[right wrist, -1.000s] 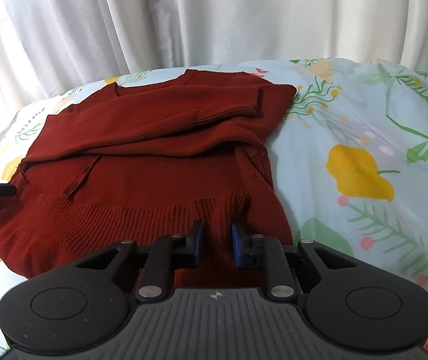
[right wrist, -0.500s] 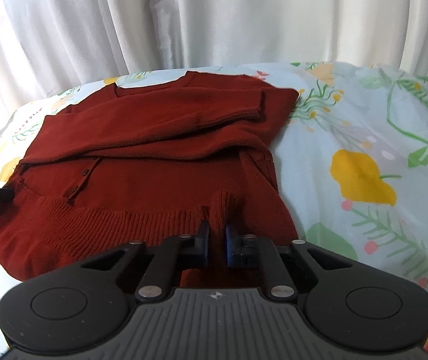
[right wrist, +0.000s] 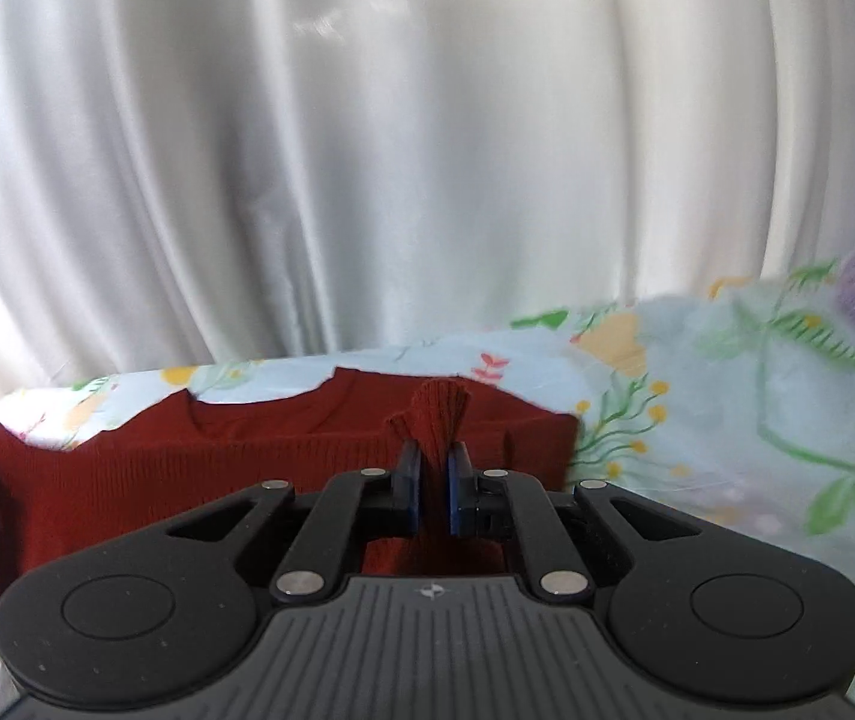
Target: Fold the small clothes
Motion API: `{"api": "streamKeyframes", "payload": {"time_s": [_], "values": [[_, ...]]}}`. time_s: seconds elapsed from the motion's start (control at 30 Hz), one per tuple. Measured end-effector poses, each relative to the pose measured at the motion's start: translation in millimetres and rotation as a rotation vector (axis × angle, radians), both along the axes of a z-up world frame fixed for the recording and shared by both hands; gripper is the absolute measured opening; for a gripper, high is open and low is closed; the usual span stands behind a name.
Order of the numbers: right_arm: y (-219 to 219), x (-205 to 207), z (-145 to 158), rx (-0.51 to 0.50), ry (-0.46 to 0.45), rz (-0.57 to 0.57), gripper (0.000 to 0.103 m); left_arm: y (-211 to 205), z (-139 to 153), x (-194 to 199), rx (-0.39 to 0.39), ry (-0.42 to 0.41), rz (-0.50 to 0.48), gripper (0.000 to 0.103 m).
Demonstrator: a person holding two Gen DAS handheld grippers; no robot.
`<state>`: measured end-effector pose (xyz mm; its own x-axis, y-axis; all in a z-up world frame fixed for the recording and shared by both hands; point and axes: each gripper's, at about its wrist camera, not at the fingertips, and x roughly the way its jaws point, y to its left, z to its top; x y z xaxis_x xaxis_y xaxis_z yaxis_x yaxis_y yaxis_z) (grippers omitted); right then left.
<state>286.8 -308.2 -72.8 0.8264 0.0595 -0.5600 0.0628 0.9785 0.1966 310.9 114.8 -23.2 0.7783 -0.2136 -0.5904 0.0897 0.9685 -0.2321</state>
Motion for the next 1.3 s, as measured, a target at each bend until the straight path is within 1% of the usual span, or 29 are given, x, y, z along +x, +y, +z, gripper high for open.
{"api": "streamKeyframes", "payload": {"time_s": [0.03,0.07,0.17,0.2,0.23,0.27,0.3,0.33,0.37,0.43,0.53,0.6,0.67,0.7,0.73,0.77,0.8,0.83,0.87,0.9,0.97,1.0,1.07,1.1,1.13,1.17,1.23,1.3], "values": [[0,13,-9,0.008,0.028,-0.006,0.008,-4,-9,10,0.021,0.019,0.005,0.009],[0,23,-19,0.016,0.059,-0.009,0.008,-7,-20,19,0.024,0.049,0.000,0.009],[1,35,-41,-0.014,0.137,-0.018,0.008,-12,-52,36,-0.022,0.157,-0.030,0.010],[2,37,-45,-0.019,0.152,-0.015,0.009,-13,-63,34,-0.029,0.188,-0.045,0.013],[1,35,-46,-0.013,0.152,-0.007,0.010,-12,-69,31,-0.027,0.195,-0.053,0.021],[-1,35,-45,-0.003,0.152,-0.002,0.012,-11,-72,27,-0.029,0.186,-0.063,0.031],[-4,34,-44,0.009,0.155,0.003,0.018,-9,-74,25,-0.038,0.176,-0.077,0.037],[-6,34,-43,0.023,0.155,0.014,0.025,-5,-75,23,-0.056,0.166,-0.092,0.048],[-7,34,-44,0.027,0.154,0.022,0.027,-2,-76,20,-0.068,0.158,-0.101,0.055],[-6,31,-44,-0.002,0.161,0.029,0.028,-1,-72,19,-0.057,0.154,-0.099,0.057],[1,32,-49,-0.060,0.172,0.038,0.028,-2,-73,22,-0.044,0.147,-0.111,0.065],[5,31,-52,-0.089,0.168,0.039,0.028,-7,-74,25,-0.008,0.152,-0.093,0.065],[6,29,-52,-0.093,0.165,0.038,0.028,-11,-71,26,0.007,0.138,-0.078,0.066],[6,29,-51,-0.090,0.164,0.037,0.028,-11,-69,26,0.019,0.120,-0.064,0.068],[5,28,-51,-0.084,0.164,0.035,0.028,-10,-67,26,0.034,0.101,-0.044,0.074],[4,28,-52,-0.080,0.165,0.035,0.028,-9,-67,28,0.040,0.094,-0.034,0.075],[4,28,-52,-0.078,0.165,0.034,0.028,-7,-69,31,0.036,0.103,-0.035,0.074],[4,28,-52,-0.078,0.164,0.034,0.028,-5,-73,34,0.025,0.128,-0.041,0.069],[4,28,-52,-0.079,0.163,0.032,0.028,-4,-76,37,0.017,0.154,-0.046,0.060],[5,28,-52,-0.082,0.162,0.030,0.027,-4,-77,37,0.018,0.161,-0.053,0.056],[6,28,-52,-0.092,0.158,0.029,0.025,-7,-78,35,0.034,0.146,-0.077,0.047],[7,28,-52,-0.100,0.158,0.030,0.023,-8,-77,33,0.039,0.139,-0.083,0.045],[9,27,-52,-0.116,0.153,0.034,0.018,-8,-76,31,0.036,0.133,-0.087,0.034],[10,27,-51,-0.123,0.152,0.035,0.013,-8,-76,31,0.032,0.131,-0.092,0.032],[10,27,-50,-0.123,0.149,0.039,0.011,-8,-76,31,0.033,0.131,-0.101,0.027],[10,27,-50,-0.123,0.149,0.040,0.010,-9,-77,31,0.037,0.136,-0.109,0.023],[12,27,-50,-0.136,0.149,0.043,0.010,-9,-79,33,0.042,0.145,-0.114,0.023],[13,28,-52,-0.142,0.154,0.046,0.010,-7,-81,35,0.037,0.152,-0.117,0.027]]}}
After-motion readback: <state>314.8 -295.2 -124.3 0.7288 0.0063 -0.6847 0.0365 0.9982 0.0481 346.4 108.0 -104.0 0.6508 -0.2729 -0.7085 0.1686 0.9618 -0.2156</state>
